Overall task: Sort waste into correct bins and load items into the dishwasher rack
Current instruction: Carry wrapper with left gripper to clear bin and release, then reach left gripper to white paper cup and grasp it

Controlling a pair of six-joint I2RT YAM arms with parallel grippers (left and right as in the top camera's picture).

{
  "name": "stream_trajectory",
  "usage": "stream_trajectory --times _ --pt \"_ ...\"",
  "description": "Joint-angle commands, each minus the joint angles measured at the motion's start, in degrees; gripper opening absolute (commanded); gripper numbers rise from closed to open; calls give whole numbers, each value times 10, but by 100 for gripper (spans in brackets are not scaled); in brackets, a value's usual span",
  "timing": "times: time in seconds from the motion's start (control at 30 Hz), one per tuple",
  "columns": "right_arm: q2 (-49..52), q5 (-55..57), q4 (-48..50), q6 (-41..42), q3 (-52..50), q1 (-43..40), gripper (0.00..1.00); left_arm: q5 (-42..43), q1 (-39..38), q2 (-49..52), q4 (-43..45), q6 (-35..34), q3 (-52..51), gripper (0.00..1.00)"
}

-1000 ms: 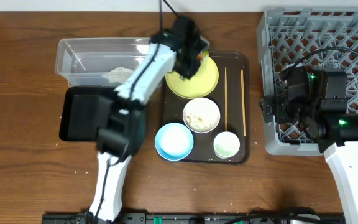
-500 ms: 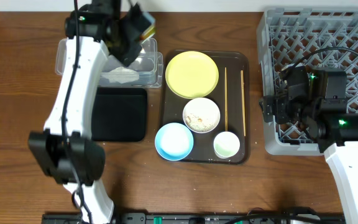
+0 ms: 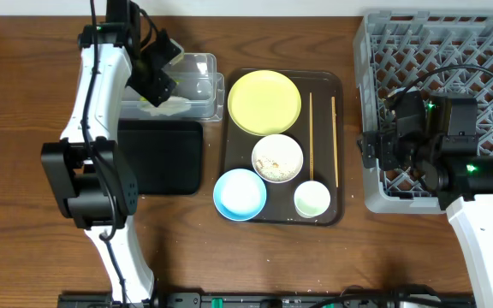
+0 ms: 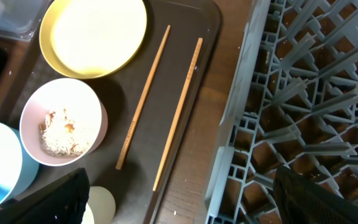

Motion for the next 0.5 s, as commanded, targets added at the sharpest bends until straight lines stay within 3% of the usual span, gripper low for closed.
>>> stream_trajectory --times 0.0,0.17,0.33,0.47 --pt "3 -1 0 -3 7 4 92 8 -12 -55 -1 -93 39 84" --pt "3 -1 0 -4 7 4 93 36 -29 -136 -38 -269 41 90" --pt "3 -1 3 -3 7 4 95 184 -57 -178 -146 -297 41 88" --pt "3 -1 2 -3 7 4 94 188 -107 -178 -178 -360 14 81"
